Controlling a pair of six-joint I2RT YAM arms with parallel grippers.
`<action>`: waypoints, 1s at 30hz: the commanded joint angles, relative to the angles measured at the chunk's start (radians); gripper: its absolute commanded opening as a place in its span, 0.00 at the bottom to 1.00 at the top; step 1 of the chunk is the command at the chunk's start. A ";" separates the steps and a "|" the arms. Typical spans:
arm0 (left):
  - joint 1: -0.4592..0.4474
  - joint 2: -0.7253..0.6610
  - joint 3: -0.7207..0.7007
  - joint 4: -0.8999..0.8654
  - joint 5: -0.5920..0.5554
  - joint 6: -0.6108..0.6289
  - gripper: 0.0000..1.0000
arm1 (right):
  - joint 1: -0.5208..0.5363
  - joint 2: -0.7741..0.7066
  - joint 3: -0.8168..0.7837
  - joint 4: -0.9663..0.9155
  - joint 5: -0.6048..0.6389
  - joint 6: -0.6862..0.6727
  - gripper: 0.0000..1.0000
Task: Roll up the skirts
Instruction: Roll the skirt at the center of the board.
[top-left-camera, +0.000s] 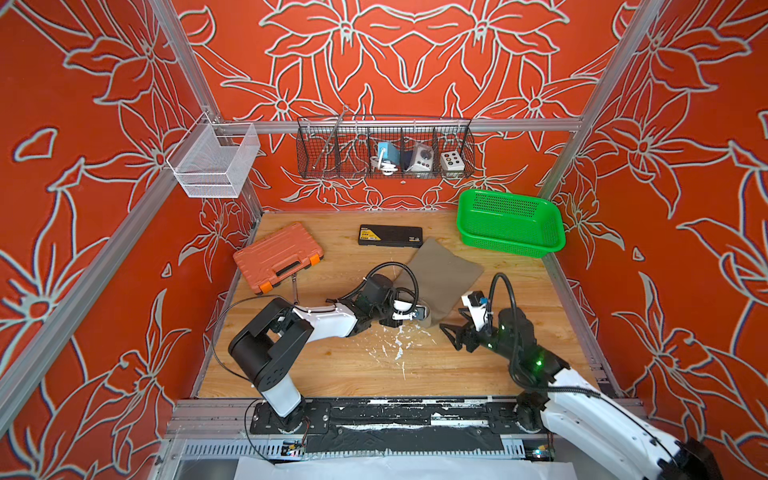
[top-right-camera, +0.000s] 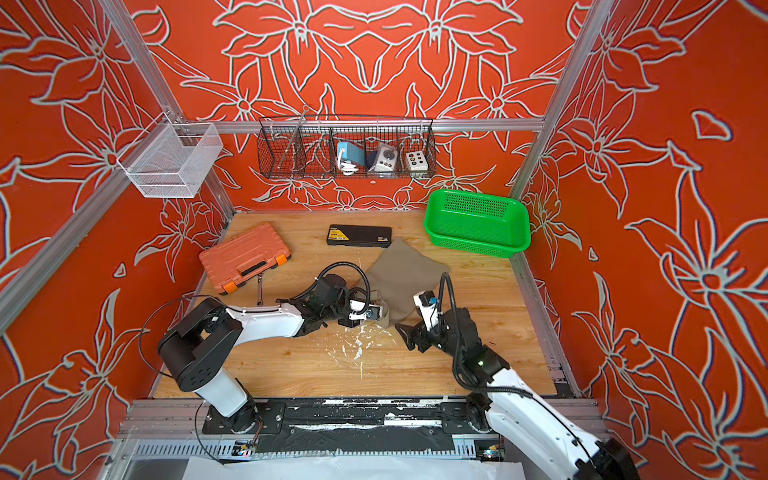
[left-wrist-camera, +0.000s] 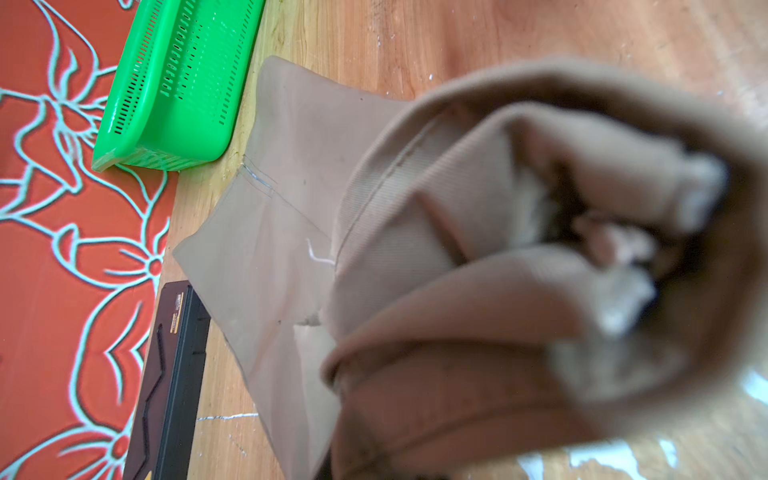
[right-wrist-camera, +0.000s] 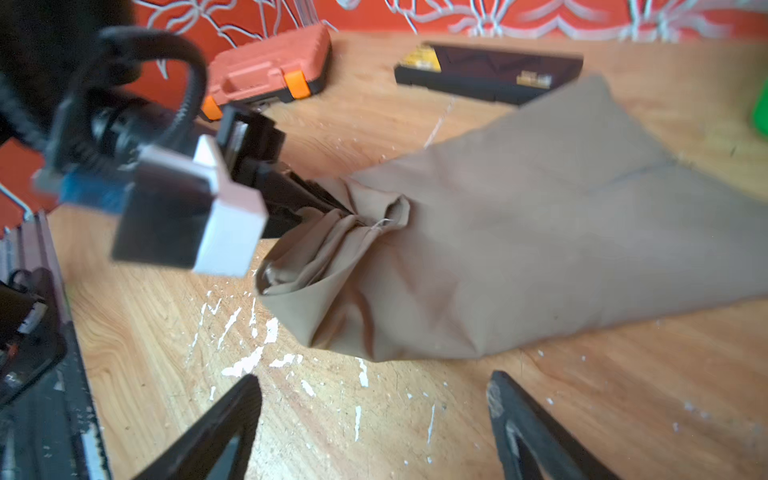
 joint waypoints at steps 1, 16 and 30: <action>0.003 -0.027 0.006 -0.076 0.044 -0.022 0.08 | 0.075 -0.043 -0.040 0.102 0.170 -0.117 0.87; -0.007 -0.046 0.041 -0.096 0.100 -0.018 0.08 | 0.269 0.294 -0.015 0.453 0.273 -0.434 0.87; -0.029 -0.037 0.080 -0.151 0.117 -0.012 0.07 | 0.269 0.529 0.017 0.665 0.238 -0.441 0.85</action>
